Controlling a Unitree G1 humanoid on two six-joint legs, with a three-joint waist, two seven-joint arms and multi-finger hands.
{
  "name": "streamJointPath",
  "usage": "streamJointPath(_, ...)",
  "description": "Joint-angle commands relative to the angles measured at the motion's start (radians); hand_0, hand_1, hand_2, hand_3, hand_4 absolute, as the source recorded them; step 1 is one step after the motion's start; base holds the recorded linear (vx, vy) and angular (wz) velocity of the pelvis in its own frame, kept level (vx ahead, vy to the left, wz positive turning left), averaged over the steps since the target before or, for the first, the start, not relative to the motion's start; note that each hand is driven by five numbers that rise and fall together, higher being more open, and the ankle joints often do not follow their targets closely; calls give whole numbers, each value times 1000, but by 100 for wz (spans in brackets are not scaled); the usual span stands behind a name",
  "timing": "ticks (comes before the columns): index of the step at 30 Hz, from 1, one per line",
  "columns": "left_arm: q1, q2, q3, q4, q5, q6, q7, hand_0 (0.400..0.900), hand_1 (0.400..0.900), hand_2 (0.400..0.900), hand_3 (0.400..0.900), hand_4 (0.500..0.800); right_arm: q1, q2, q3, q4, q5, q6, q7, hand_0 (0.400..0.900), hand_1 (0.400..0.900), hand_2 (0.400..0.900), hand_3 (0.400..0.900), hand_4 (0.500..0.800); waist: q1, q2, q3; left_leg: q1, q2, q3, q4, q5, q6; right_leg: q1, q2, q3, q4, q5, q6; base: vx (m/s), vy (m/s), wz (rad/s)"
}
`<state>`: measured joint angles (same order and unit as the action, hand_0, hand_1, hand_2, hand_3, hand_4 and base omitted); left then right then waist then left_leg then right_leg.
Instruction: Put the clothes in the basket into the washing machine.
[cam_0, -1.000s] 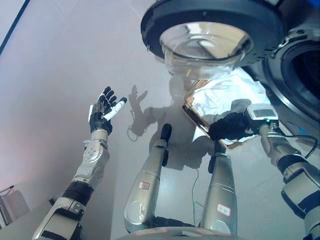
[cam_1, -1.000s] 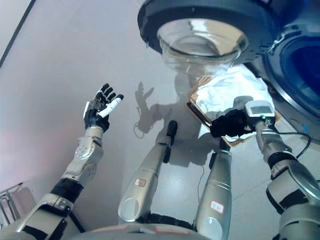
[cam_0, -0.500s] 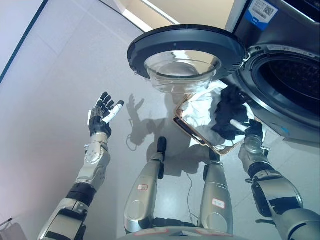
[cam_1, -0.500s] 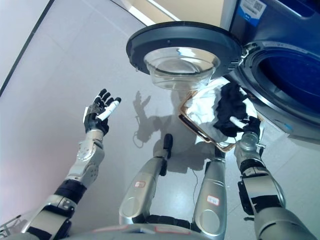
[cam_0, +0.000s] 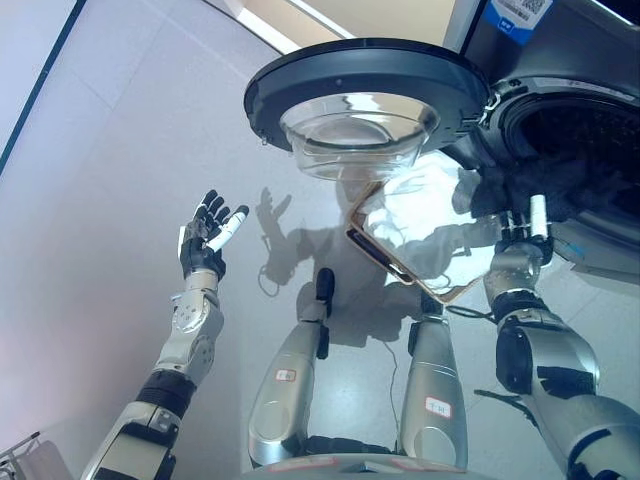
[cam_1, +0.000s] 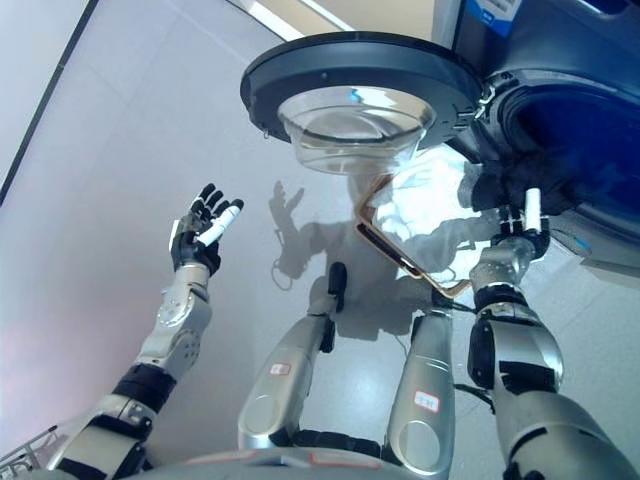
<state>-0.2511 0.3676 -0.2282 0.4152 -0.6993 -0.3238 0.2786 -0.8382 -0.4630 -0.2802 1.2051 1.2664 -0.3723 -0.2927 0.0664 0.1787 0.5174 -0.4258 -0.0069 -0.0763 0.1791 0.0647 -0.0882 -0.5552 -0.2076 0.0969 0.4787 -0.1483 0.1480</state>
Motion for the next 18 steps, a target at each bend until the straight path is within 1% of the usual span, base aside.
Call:
streamJointPath(1, -29, -5, 67, -69, -17, -67, 3, 900, 900, 900, 900, 800, -63, -244, 6, -97, -10, -134, 17, 400, 400, 400, 400, 500, -3, 147, -44, -46, 52, -74, -14, 45, -72, 71, -64, 21, -30, 33, 13, 79, -24, 0)
streamJointPath(4, -16, 11, 85, -68, -14, -70, 2, 900, 900, 900, 900, 800, -86, -361, 27, -161, -70, -140, -16, 400, 400, 400, 400, 500, -12, 130, -52, -30, 61, -78, -37, 44, -75, 74, -63, 20, -27, 23, 14, 50, -22, -3)
streamJointPath(5, -14, 13, 88, -69, -15, -71, 2, 900, 900, 900, 900, 800, -93, -379, 32, -164, -79, -145, -27, 400, 400, 400, 400, 500, -12, 129, -52, -33, 64, -80, -40, 55, -75, 70, -59, 21, -30, 35, 14, 14, -36, -1)
streamJointPath(7, -8, 25, 96, -73, -12, -74, 2, 900, 900, 900, 900, 800, -119, -450, 53, -169, -107, -141, -43, 400, 400, 400, 400, 500, -14, 110, -59, -26, 69, -81, -43, 46, -76, 77, -60, 17, -29, 23, 12, 38, -54, 2)
streamJointPath(9, -6, 38, 101, -76, -6, -76, 3, 900, 900, 900, 900, 800, -150, -501, 76, -160, -123, -137, -47, 400, 400, 400, 400, 500, -12, 102, -65, -29, 74, -83, -47, 55, -75, 75, -53, 14, -33, 35, 14, 27, -37, -2)
streamJointPath(11, -5, 45, 104, -79, 0, -76, 1, 900, 900, 900, 900, 800, -170, -533, 98, -160, -121, -136, -40, 400, 400, 400, 400, 500, -11, 92, -68, -29, 79, -86, -49, 56, -75, 71, -49, 14, -31, 35, 14, 35, -35, -4)
streamJointPath(14, -8, 49, 102, -83, -1, -76, -3, 900, 900, 900, 900, 800, -174, -537, 117, -141, -116, -126, -29, 400, 400, 400, 400, 500, -10, 85, -67, -31, 83, -86, -50, 57, -74, 67, -45, 12, -26, 34, 12, 20, -36, 0)
streamJointPath(15, -7, 49, 103, -86, -4, -76, -2, 900, 900, 900, 900, 800, -172, -535, 119, -132, -117, -121, -28, 578, 578, 578, 578, 607, -10, 84, -65, -32, 83, -86, -49, 57, -74, 66, -43, 12, -25, 34, 12, 16, -31, 1)
streamJointPath(16, -6, 47, 104, -88, -4, -76, -2, 900, 900, 900, 900, 800, -169, -529, 121, -124, -115, -116, -27, 900, 900, 900, 900, 800, -10, 83, -64, -33, 83, -86, -49, 57, -73, 66, -42, 12, -24, 35, 11, 0, 0, 0)
streamJointPath(18, -3, 46, 107, -94, -6, -78, 0, 900, 900, 900, 900, 800, -167, -512, 121, -103, -111, -109, -26, 900, 900, 900, 900, 800, -9, 85, -61, -33, 84, -88, -50, 56, -72, 65, -41, 12, -23, 34, 11, 0, 0, 0)
